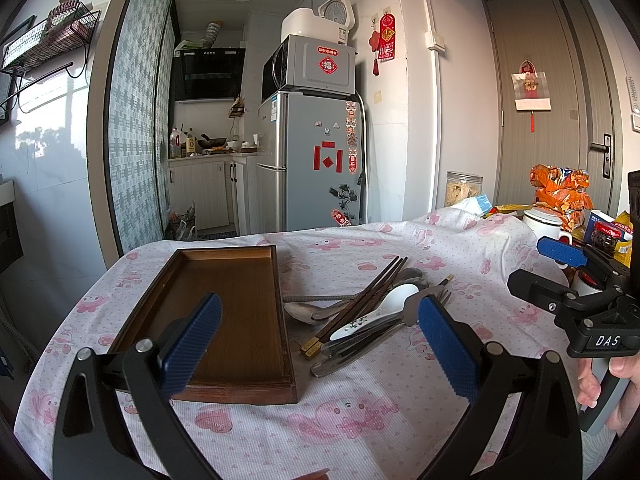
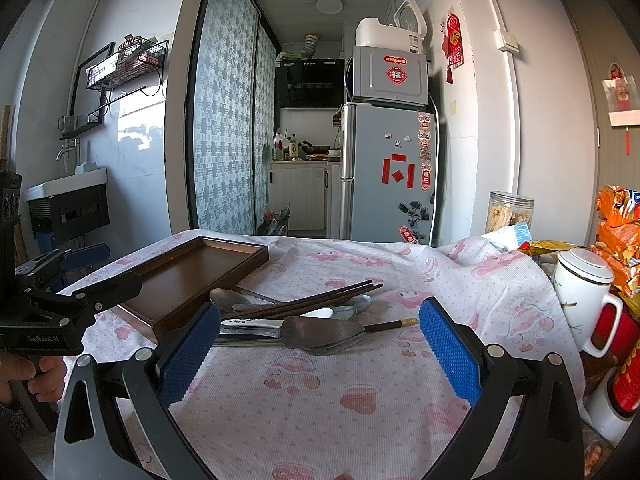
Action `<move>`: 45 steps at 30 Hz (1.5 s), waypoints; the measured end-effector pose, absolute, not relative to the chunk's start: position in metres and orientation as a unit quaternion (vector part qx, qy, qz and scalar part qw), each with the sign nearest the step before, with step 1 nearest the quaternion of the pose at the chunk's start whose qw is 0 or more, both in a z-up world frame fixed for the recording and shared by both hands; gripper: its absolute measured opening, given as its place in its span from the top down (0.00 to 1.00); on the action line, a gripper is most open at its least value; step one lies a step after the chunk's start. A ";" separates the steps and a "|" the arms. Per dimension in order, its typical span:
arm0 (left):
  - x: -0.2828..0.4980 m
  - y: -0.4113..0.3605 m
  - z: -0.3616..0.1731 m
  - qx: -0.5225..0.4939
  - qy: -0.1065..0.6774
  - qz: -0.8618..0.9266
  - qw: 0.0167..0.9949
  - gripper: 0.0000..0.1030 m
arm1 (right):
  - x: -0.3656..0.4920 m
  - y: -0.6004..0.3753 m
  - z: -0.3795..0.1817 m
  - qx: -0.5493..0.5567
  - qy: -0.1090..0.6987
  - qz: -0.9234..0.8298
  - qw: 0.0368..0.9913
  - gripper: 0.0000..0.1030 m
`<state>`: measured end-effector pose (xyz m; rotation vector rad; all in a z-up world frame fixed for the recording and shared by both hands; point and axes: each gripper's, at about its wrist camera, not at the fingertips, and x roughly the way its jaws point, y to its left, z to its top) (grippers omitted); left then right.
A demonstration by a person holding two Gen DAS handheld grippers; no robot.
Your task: Organize utensils
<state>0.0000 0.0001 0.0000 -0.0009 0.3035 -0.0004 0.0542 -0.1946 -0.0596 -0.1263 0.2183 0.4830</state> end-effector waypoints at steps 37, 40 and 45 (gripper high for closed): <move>0.041 -0.006 -0.019 0.055 0.280 -0.126 0.950 0.03 | 0.128 -0.236 -0.044 -0.040 0.273 0.310 0.910 0.17; 0.051 -0.017 -0.025 0.109 0.298 -0.149 0.937 0.18 | 0.159 -0.228 -0.046 -0.030 0.332 0.338 0.880 0.33; 0.082 -0.027 -0.039 0.142 0.348 -0.192 0.906 0.32 | 0.195 -0.197 -0.062 -0.112 0.379 0.359 0.846 0.47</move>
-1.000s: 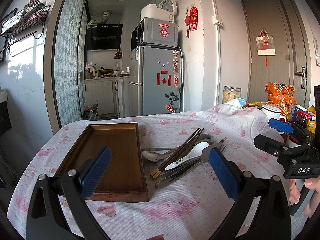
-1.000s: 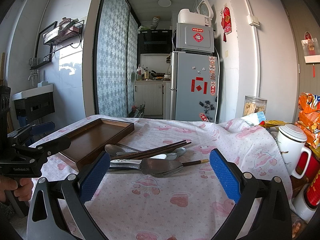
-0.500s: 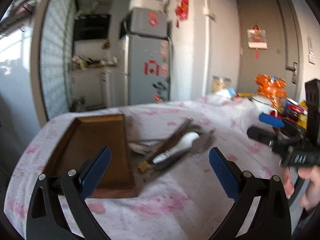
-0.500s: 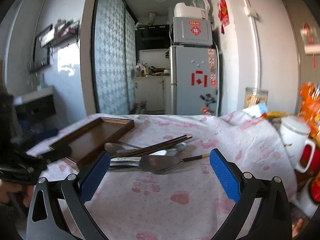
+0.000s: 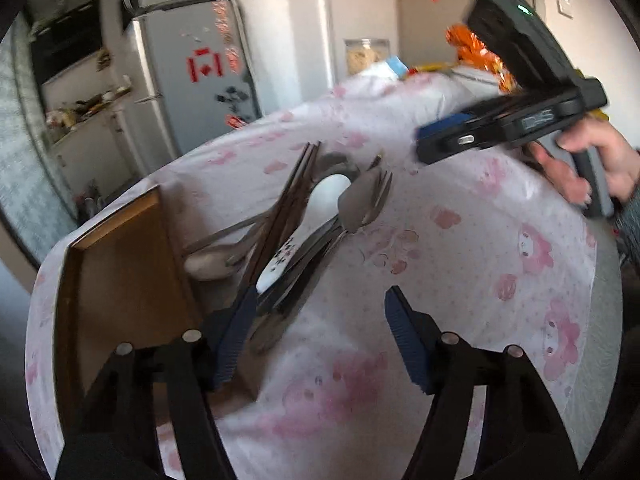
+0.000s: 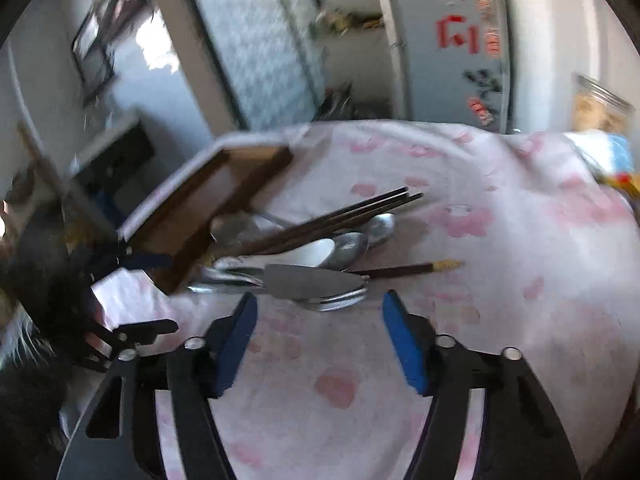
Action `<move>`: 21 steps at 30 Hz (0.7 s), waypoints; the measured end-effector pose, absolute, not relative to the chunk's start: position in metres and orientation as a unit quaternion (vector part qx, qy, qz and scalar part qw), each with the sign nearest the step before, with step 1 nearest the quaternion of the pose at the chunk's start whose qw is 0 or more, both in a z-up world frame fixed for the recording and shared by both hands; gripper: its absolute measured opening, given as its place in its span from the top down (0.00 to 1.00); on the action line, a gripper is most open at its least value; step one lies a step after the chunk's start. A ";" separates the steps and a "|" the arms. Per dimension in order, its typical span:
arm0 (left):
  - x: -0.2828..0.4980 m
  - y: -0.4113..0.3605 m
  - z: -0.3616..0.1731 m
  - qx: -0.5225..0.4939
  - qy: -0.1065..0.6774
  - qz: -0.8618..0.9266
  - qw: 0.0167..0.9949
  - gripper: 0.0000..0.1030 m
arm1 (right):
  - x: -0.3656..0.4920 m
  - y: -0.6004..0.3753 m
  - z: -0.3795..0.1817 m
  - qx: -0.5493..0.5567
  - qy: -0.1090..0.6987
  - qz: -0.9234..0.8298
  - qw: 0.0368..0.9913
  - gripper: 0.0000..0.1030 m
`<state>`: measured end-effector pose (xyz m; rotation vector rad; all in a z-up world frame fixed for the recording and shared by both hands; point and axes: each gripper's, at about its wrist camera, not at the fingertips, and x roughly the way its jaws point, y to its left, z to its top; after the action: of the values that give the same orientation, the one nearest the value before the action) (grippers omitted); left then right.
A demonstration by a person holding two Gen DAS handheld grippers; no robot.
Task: Organize utensils
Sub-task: 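Move the right gripper down to the silver cake server in the pile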
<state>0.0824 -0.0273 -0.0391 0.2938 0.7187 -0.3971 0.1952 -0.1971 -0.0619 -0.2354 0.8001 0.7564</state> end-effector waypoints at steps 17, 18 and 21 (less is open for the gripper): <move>0.128 -0.033 -0.056 0.154 0.390 -0.201 0.885 0.42 | 0.207 -0.152 -0.093 -0.312 0.329 0.375 0.809 0.58; 0.127 -0.035 -0.056 0.159 0.388 -0.201 0.885 0.42 | 0.205 -0.152 -0.092 -0.317 0.322 0.373 0.810 0.60; 0.127 -0.037 -0.054 0.152 0.386 -0.209 0.886 0.44 | 0.197 -0.156 -0.087 -0.318 0.308 0.380 0.812 0.77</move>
<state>0.1267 -0.0369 -0.0541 0.3152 0.8036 -0.4342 0.1971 -0.1555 -0.0874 -0.6787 0.6579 0.8124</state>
